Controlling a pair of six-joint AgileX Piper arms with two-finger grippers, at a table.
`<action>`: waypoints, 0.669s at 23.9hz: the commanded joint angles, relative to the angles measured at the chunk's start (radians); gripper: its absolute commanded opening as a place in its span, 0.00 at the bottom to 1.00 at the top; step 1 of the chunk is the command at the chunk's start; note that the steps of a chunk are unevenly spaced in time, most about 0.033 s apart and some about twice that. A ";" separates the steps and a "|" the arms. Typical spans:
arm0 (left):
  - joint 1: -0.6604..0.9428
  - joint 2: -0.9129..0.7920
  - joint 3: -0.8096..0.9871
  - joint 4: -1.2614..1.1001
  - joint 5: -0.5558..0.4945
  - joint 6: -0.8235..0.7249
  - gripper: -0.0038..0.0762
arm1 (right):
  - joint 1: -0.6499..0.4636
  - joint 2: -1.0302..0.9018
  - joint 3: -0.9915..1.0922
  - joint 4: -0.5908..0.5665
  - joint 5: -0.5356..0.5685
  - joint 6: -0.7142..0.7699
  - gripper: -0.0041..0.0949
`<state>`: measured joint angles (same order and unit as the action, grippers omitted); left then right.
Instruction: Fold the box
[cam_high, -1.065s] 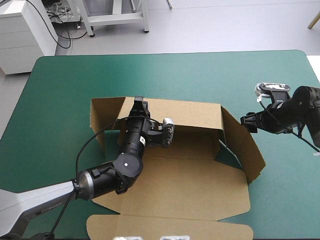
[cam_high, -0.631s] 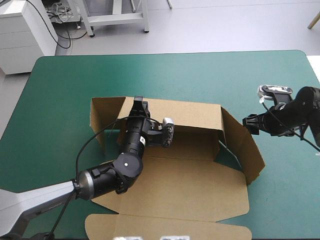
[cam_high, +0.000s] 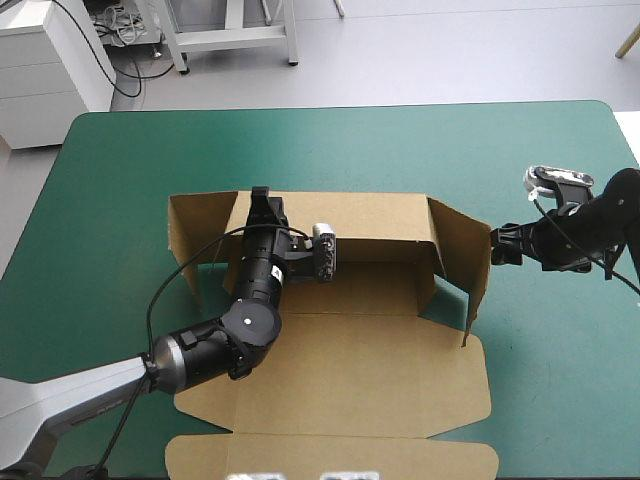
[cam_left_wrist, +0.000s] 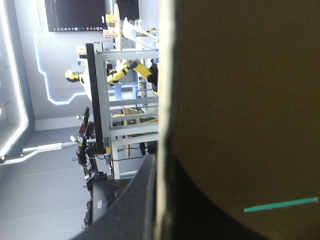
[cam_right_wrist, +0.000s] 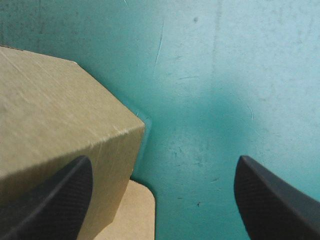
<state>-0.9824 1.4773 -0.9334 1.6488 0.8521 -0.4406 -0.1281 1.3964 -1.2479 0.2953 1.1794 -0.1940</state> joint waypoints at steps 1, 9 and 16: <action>0.024 -0.040 -0.026 0.050 0.055 -0.018 0.04 | -0.007 -0.055 -0.030 0.058 -0.012 0.000 0.76; 0.026 -0.040 -0.026 0.048 0.052 -0.018 0.04 | -0.003 -0.104 0.055 0.229 -0.113 -0.034 0.76; 0.026 -0.040 -0.026 0.056 0.052 -0.018 0.04 | -0.003 -0.175 0.234 0.273 -0.261 -0.157 0.76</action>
<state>-0.9575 1.4773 -0.9322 1.6423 0.8568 -0.4415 -0.1281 1.2683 -1.0376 0.5032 0.9919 -0.2743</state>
